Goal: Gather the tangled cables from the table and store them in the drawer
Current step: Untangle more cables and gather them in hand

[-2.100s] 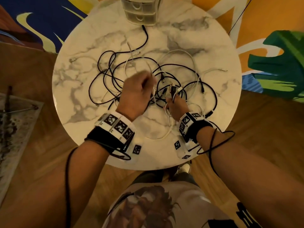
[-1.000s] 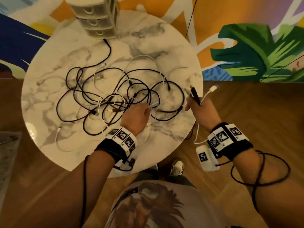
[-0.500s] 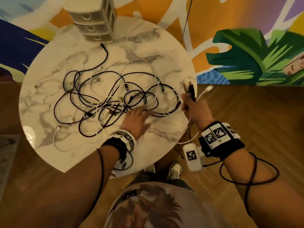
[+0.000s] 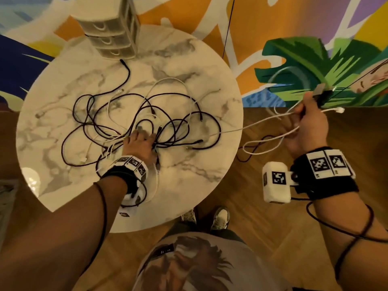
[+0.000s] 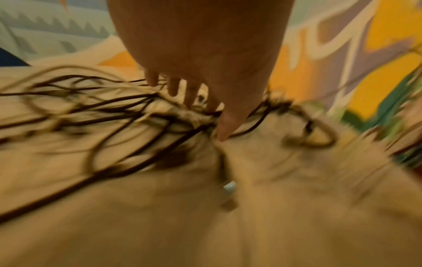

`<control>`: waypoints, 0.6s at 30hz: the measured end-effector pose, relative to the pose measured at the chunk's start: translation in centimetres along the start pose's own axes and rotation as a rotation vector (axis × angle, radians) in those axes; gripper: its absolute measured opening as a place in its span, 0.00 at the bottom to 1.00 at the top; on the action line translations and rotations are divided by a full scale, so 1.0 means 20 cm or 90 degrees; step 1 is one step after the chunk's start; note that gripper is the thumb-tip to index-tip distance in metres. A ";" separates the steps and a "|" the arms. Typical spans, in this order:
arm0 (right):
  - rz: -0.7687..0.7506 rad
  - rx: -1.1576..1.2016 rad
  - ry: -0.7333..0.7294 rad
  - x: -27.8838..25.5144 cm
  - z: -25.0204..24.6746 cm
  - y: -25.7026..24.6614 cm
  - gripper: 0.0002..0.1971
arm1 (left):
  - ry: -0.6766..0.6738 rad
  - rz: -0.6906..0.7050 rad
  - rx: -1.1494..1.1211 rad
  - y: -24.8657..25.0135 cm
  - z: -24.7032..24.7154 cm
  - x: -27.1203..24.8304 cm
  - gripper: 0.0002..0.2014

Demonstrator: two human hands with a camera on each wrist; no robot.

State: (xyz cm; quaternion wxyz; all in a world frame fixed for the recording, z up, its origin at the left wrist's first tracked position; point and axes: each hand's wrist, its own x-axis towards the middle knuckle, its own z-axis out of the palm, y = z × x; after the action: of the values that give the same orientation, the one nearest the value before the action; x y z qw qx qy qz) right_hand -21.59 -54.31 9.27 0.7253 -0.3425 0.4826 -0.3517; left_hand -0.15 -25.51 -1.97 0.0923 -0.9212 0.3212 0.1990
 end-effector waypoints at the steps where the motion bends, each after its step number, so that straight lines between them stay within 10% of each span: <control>1: 0.010 -0.014 -0.017 0.00 0.00 0.01 0.21 | 0.058 0.027 -0.037 0.08 -0.05 -0.01 0.30; 4: 0.045 -0.084 -0.059 -0.03 0.05 0.09 0.22 | 0.255 0.262 -0.227 0.45 -0.19 -0.07 0.27; 6: 0.061 -0.132 -0.085 -0.05 0.08 0.12 0.23 | 0.181 0.337 -0.318 0.67 -0.25 -0.12 0.28; 10: 0.033 -0.097 -0.103 -0.02 0.07 0.08 0.22 | -0.122 0.247 -0.324 0.73 -0.15 -0.08 0.13; 18: 0.008 -0.262 0.081 0.12 -0.14 0.08 0.21 | 0.073 0.018 -0.381 0.28 -0.18 -0.01 0.20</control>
State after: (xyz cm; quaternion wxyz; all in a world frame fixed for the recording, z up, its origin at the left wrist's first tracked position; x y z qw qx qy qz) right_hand -23.26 -55.92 6.03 0.6102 -0.4579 0.5910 -0.2621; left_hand -2.66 -30.86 1.08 -0.2043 -0.9127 0.2659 0.2334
